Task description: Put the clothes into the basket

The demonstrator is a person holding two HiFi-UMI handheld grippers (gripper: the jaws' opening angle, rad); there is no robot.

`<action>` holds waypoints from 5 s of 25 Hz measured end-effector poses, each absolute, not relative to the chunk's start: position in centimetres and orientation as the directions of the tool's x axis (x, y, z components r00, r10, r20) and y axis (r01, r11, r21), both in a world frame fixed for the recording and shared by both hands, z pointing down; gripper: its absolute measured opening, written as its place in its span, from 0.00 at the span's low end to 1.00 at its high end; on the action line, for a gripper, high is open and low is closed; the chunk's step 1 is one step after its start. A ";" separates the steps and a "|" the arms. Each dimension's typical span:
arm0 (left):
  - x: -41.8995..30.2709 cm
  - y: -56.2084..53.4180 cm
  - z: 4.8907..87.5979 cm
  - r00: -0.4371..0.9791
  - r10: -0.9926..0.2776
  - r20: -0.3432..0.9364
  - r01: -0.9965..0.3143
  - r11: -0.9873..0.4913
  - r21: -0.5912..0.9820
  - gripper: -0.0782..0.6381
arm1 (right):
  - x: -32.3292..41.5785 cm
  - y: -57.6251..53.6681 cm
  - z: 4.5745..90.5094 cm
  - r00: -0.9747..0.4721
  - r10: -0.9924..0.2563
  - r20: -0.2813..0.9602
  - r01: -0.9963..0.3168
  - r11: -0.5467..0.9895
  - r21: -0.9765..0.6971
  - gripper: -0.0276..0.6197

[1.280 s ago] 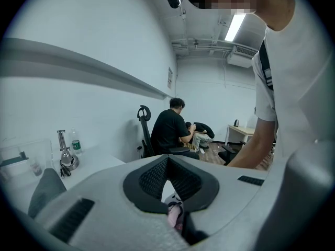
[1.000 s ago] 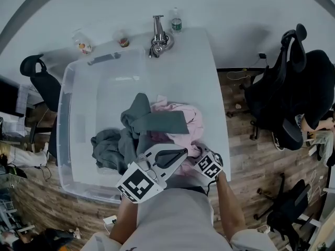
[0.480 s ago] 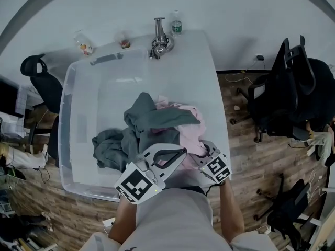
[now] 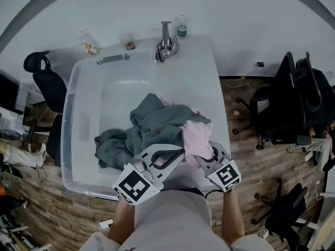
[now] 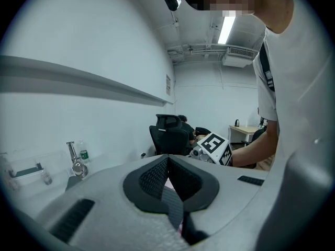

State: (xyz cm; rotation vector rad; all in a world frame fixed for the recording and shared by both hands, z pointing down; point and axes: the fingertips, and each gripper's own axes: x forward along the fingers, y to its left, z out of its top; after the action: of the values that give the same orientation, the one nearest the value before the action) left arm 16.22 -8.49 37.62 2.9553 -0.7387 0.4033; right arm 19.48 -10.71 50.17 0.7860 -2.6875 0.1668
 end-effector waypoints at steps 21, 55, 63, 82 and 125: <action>12.3 -8.4 33.7 0.840 -0.514 0.175 -0.509 -0.858 -0.077 0.12 | 16.9 -11.3 39.8 -0.792 -0.568 0.223 -0.550 0.823 0.143 0.22; 2.8 -8.3 25.2 0.749 -0.663 0.012 -0.640 -0.727 -0.250 0.12 | 7.6 -12.8 26.7 -0.866 -0.493 0.086 -0.412 0.799 0.437 0.22; -1.0 -8.2 23.8 0.704 -0.710 -0.015 -0.687 -0.676 -0.265 0.12 | 3.8 -12.9 24.4 -0.887 -0.457 0.072 -0.370 0.794 0.483 0.22; -7.3 -6.1 22.0 0.587 -0.807 -0.065 -0.786 -0.548 -0.285 0.12 | -3.4 -11.0 21.4 -0.943 -0.328 0.054 -0.245 0.796 0.553 0.22; -24.2 2.8 31.2 0.158 -0.985 0.075 -0.975 -0.167 -0.145 0.12 | -23.2 -2.6 32.0 -0.964 0.160 0.211 0.228 0.908 0.353 0.22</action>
State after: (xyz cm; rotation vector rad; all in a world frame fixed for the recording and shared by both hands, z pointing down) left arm -24.20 2.76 31.24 2.4368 -2.0660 0.2438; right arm -23.25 -2.63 32.00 -0.2965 -2.8941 -0.5669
